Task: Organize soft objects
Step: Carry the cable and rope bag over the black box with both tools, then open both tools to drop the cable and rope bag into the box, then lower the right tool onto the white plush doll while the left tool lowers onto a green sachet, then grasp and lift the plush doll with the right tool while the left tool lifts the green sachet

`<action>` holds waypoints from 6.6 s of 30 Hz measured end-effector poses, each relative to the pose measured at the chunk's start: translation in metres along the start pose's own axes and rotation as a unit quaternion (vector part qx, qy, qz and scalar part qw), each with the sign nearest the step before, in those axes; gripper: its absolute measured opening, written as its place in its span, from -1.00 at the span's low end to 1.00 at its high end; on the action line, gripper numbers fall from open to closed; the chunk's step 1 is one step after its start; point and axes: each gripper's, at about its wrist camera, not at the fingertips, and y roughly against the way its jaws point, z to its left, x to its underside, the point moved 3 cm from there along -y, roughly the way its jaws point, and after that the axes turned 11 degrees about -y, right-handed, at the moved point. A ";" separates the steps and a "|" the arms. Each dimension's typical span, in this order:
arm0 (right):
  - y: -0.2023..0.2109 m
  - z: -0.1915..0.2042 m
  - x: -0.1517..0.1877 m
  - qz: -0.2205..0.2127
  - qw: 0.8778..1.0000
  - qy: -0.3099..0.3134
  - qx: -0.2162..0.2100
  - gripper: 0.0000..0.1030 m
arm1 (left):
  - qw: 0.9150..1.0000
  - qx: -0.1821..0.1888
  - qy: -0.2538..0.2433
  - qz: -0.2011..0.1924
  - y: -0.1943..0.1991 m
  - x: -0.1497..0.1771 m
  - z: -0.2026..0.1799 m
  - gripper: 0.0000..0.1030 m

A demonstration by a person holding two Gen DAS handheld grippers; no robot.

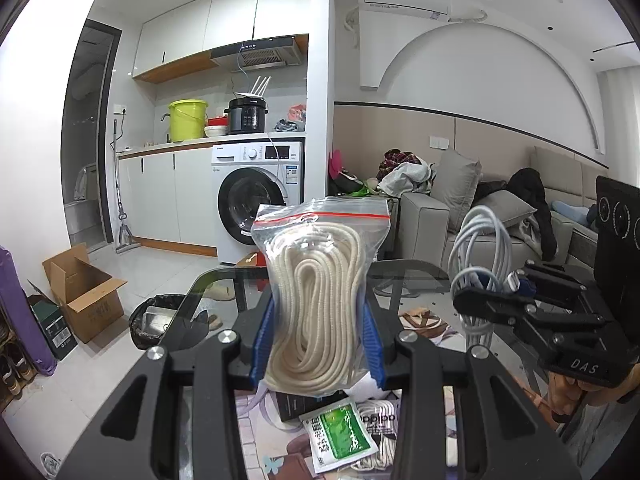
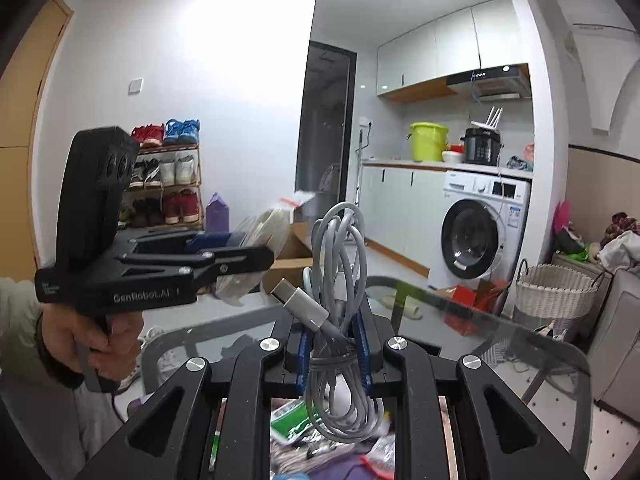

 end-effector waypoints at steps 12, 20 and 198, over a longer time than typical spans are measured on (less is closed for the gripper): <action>-0.040 -0.026 -0.043 -0.034 0.999 -0.030 0.028 -0.63 | 0.999 -0.032 0.018 -0.004 -0.044 -0.014 0.013 -0.27; -0.105 -0.056 -0.053 -0.022 0.998 -0.030 0.046 -0.63 | 0.999 -0.021 0.029 0.002 -0.089 -0.013 0.033 -0.27; -0.078 -0.014 0.167 0.521 0.848 0.093 -0.028 -0.53 | 0.931 0.156 -0.060 0.324 -0.056 0.096 -0.058 -0.31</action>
